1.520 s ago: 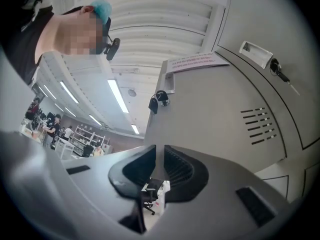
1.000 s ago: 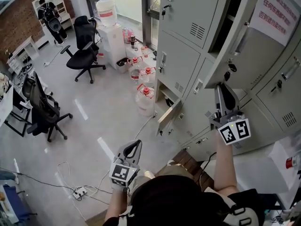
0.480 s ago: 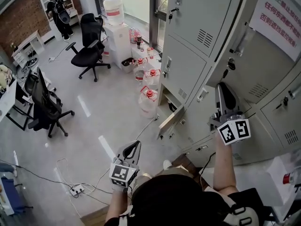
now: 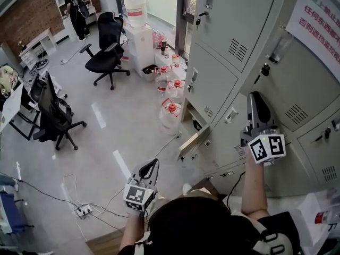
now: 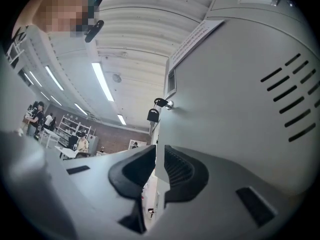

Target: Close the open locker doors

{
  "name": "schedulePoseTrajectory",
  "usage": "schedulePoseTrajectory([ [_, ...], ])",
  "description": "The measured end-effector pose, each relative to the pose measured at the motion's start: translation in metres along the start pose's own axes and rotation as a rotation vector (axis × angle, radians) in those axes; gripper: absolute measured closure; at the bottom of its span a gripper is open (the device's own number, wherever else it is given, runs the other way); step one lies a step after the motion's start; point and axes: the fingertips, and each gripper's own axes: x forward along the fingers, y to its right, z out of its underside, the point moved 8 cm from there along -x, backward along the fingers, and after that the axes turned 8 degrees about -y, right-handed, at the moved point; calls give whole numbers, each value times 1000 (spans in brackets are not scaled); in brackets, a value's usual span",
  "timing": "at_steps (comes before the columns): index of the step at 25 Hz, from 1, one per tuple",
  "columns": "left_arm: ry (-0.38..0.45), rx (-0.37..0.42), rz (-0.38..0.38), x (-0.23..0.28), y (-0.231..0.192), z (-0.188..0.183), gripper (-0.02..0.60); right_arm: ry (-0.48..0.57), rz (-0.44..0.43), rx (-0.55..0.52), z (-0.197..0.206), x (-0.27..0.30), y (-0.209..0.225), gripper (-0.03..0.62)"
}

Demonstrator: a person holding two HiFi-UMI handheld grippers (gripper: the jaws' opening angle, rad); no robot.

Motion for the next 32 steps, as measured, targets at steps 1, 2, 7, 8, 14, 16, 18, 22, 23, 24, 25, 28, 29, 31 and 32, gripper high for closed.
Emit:
schedulePoseTrajectory([
  [1,-1,-1,-4,2,0,0,574,1,3,4,0,2,3,549],
  [2,-1,-2,-9,4,0,-1,574,3,6,8,0,4,6,549],
  [7,0,-10,-29,13,0,-1,574,12,19,27,2,11,23,549],
  [8,0,-11,-31,15,0,-1,574,10,21,31,3,13,25,549],
  [14,0,-16,-35,26,-1,-4,574,9,47,64,6,21,42,546],
  [16,-4,-20,-37,29,-1,-5,574,14,59,76,5,22,48,545],
  [18,-7,-23,-40,31,-2,-5,574,26,54,96,4,23,52,543],
  [22,-11,-24,-40,34,0,-4,574,35,42,108,2,25,51,539],
  [23,-13,-24,-40,34,1,-4,574,37,41,112,2,24,51,539],
  [24,-14,-24,-40,35,2,-3,574,41,39,121,1,24,52,539],
  [25,-15,-25,-41,35,2,-3,574,45,35,131,1,23,52,539],
  [28,-17,-27,-49,33,3,-2,574,44,26,141,2,22,52,539],
  [29,-17,-26,-52,32,4,-2,574,39,21,138,3,22,51,539],
  [31,-19,-26,-59,29,4,-1,574,28,1,133,6,24,45,539],
  [32,-21,-27,-65,27,4,-1,574,22,-16,129,8,26,40,539],
])
